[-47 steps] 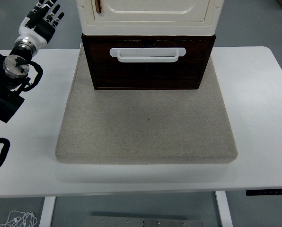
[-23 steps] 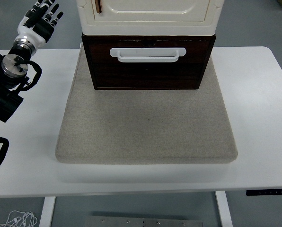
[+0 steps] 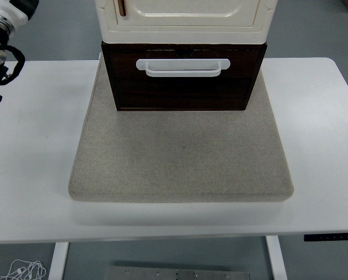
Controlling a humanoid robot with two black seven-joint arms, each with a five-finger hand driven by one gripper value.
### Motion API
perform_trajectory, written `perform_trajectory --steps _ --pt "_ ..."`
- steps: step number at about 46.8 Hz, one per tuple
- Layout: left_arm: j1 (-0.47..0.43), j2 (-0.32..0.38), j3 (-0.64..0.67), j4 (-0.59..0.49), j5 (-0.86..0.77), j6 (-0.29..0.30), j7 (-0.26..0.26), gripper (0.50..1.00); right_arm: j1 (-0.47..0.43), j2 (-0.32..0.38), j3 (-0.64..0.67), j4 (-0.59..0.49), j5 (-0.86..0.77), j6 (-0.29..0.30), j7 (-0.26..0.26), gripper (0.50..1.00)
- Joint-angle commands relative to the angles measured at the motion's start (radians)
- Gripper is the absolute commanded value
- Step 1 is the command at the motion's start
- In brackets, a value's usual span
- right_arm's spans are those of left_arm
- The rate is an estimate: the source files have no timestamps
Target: Open the drawer under the combination cabinet
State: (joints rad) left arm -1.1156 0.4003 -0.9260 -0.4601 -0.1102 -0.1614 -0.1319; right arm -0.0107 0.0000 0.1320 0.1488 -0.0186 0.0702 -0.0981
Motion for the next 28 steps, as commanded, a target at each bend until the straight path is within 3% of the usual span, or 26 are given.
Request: perform_trajectory --steps 1,8,14,20,28 --pt "-0.059 0.043 0.001 -0.003 0.001 0.0 0.002 1.0 0.0 0.0 0.0 0.0 -0.001 0.0 0.0 0.926" --pt "-0.17 0.106 0.022 -0.051 0.003 0.0 0.009 1.0 0.0 0.0 0.0 0.0 0.0 0.0 0.0 0.926" --pt "-0.321 0.181 0.148 -0.123 0.001 0.002 0.011 1.0 0.0 0.0 0.0 0.0 0.0 -0.001 0.0 0.926" --pt "-0.479 0.201 0.301 -0.166 0.001 -0.001 0.011 1.0 0.0 0.0 0.0 0.0 0.0 0.0 0.0 0.928" --pt "-0.613 0.206 0.458 -0.252 0.003 -0.014 0.011 1.0 0.0 0.0 0.0 0.0 0.0 0.0 0.0 0.926"
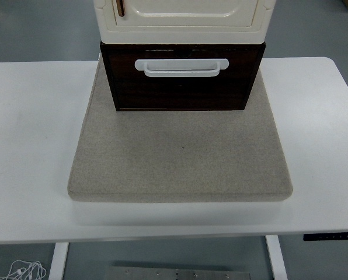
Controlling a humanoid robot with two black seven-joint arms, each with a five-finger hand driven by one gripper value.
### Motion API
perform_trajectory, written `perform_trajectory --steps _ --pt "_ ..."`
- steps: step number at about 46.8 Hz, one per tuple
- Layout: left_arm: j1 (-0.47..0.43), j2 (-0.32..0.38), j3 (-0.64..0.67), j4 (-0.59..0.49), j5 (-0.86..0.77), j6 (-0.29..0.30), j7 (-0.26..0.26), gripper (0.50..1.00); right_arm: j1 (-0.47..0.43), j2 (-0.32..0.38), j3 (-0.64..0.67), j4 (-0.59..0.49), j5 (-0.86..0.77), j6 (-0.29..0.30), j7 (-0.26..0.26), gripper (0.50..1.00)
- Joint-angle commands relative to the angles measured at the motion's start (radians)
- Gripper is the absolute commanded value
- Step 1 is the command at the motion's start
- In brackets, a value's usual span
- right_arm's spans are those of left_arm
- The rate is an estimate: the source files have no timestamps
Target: Open the drawer under the combination cabinet
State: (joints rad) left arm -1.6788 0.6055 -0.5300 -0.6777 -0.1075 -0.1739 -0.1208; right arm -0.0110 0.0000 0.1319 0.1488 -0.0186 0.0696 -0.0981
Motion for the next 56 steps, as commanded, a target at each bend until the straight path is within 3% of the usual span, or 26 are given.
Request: perform_trajectory --steps 1,8,19,26,37,56 --pt "-0.064 0.0 0.085 -0.045 0.002 -0.003 0.001 1.0 0.0 0.0 0.0 0.0 0.0 -0.001 0.0 0.926" --pt "-0.134 -0.004 0.212 -0.134 0.029 -0.004 0.0 1.0 0.0 0.0 0.0 0.0 0.0 -0.001 0.0 0.926" --pt "-0.131 0.003 0.283 -0.359 0.239 -0.004 0.001 1.0 0.0 0.0 0.0 0.0 0.0 -0.001 0.0 0.928" --pt "-0.137 0.02 0.392 -0.493 0.279 -0.006 0.004 1.0 0.0 0.0 0.0 0.0 0.0 0.001 0.0 0.926" --pt "-0.163 0.017 0.55 -0.618 0.377 -0.006 0.015 1.0 0.0 0.0 0.0 0.0 0.0 0.001 0.0 0.926" --pt "-0.237 -0.021 0.748 -0.714 0.396 -0.006 0.173 1.0 0.0 0.0 0.0 0.0 0.0 0.001 0.0 0.928"
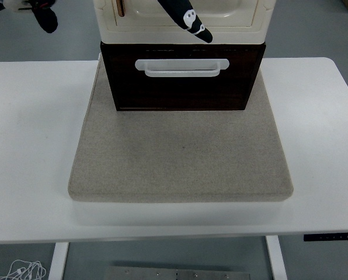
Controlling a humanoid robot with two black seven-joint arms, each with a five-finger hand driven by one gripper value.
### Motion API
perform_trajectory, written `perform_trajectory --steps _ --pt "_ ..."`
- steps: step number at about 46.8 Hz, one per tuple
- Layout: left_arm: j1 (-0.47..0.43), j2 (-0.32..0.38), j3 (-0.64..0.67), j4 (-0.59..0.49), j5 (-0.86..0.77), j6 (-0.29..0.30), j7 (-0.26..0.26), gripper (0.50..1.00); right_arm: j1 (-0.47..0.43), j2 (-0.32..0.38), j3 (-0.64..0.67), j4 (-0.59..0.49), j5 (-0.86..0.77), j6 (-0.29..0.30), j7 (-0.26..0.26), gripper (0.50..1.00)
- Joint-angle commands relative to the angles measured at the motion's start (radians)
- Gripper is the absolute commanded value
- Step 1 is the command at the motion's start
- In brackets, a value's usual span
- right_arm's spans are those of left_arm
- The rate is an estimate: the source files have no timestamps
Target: Open the drawer under the combination cabinet
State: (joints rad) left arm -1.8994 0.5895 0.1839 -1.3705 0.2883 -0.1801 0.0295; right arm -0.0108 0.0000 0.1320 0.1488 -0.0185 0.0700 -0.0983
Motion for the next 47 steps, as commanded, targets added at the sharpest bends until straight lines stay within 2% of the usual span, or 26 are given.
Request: perform_trajectory --steps 1,4,10,22,31,36,47 --pt "-0.021 -0.007 0.043 -0.028 0.0 0.001 0.029 1.0 0.0 0.0 0.0 0.0 0.0 0.001 0.0 0.928" --pt "-0.036 -0.007 0.065 -0.047 0.0 0.001 0.052 1.0 0.0 0.0 0.0 0.0 -0.001 0.001 0.0 0.928" --pt "-0.05 -0.011 0.092 -0.053 -0.003 0.001 0.147 1.0 0.0 0.0 0.0 0.0 0.0 -0.001 0.0 0.926" --pt "-0.047 -0.066 0.117 -0.065 -0.017 0.011 0.262 1.0 0.0 0.0 0.0 0.0 0.0 0.001 0.0 0.928" --pt "-0.04 -0.106 0.115 -0.065 -0.04 0.027 0.314 1.0 -0.001 0.0 0.001 0.0 -0.001 0.001 0.0 0.926" --pt "-0.036 -0.117 0.124 -0.062 -0.061 0.068 0.351 1.0 -0.001 0.0 0.0 0.0 0.0 0.001 0.0 0.926" --pt "-0.024 -0.132 0.128 -0.042 -0.087 0.096 0.389 1.0 -0.001 0.0 0.0 0.0 0.0 0.001 0.0 0.926"
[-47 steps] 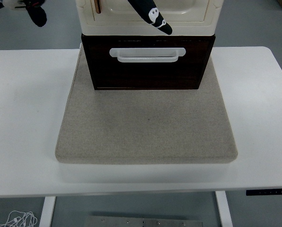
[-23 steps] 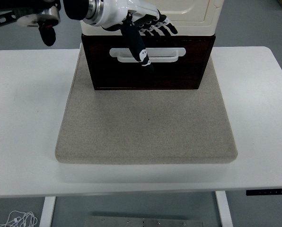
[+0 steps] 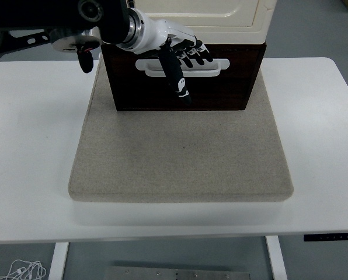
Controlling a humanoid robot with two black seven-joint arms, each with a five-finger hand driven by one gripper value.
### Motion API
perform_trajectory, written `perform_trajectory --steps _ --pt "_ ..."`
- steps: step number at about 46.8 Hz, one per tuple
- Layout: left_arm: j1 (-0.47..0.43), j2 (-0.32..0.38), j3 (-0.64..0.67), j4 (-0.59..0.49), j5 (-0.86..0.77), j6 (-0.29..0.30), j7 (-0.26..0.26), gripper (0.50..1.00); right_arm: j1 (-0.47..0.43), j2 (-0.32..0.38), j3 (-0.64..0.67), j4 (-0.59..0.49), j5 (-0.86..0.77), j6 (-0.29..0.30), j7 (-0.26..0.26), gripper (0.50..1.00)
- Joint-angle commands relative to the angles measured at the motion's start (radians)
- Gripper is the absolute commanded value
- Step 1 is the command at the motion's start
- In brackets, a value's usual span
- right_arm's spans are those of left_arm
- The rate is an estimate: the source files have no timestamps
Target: Open the drawer under the combination cabinet
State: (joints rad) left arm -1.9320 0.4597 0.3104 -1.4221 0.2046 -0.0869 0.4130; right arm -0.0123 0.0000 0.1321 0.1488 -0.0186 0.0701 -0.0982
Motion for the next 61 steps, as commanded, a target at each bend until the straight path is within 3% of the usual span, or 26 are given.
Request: perform_trajectory --steps 1,61 --pt "0.011 -0.003 0.001 0.014 -0.004 0.003 0.009 1.0 0.0 0.0 0.0 0.0 -0.001 -0.001 0.0 0.928" --pt "0.113 -0.078 0.004 0.164 -0.002 -0.007 0.018 1.0 0.0 0.0 0.001 0.0 0.0 -0.001 0.0 0.926"
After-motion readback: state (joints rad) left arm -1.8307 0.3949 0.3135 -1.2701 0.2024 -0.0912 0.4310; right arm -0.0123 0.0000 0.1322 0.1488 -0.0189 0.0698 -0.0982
